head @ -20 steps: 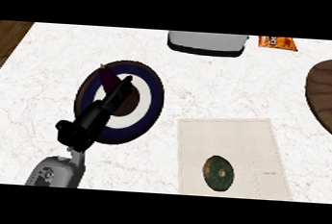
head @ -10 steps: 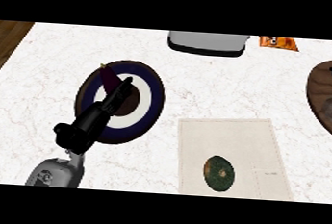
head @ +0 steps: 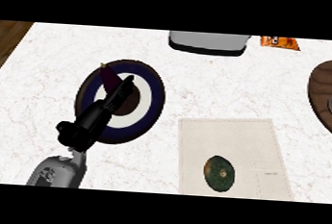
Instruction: Pick the cupcake from the placemat and place it in the bowl
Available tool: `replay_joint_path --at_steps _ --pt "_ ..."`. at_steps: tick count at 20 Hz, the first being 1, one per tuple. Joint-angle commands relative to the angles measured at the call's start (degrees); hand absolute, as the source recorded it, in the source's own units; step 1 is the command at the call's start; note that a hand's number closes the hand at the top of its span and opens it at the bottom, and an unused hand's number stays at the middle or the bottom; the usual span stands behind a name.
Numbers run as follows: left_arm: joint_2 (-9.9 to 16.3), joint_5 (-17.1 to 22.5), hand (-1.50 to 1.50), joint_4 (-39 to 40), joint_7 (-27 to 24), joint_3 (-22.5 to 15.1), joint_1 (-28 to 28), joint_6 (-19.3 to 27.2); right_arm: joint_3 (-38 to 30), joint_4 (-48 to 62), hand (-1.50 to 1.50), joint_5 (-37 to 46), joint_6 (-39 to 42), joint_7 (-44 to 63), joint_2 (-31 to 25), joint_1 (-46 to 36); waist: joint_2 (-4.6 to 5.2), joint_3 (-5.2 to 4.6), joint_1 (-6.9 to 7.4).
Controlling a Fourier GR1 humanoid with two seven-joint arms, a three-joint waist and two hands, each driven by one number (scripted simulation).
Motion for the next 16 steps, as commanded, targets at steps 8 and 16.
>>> replay_joint_path --at_steps 8,16 --pt "-0.35 0.04 0.00 -1.19 0.45 -0.55 -0.58 -0.34 -7.05 8.15 -1.50 -7.45 14.13 2.16 -7.60 -1.50 0.99 0.52 0.87" --pt "-0.07 0.32 0.00 -0.54 -0.95 -0.07 -0.03 -0.72 -8.26 7.82 -1.50 -9.05 16.36 4.32 -9.93 -0.27 1.92 0.89 1.24"
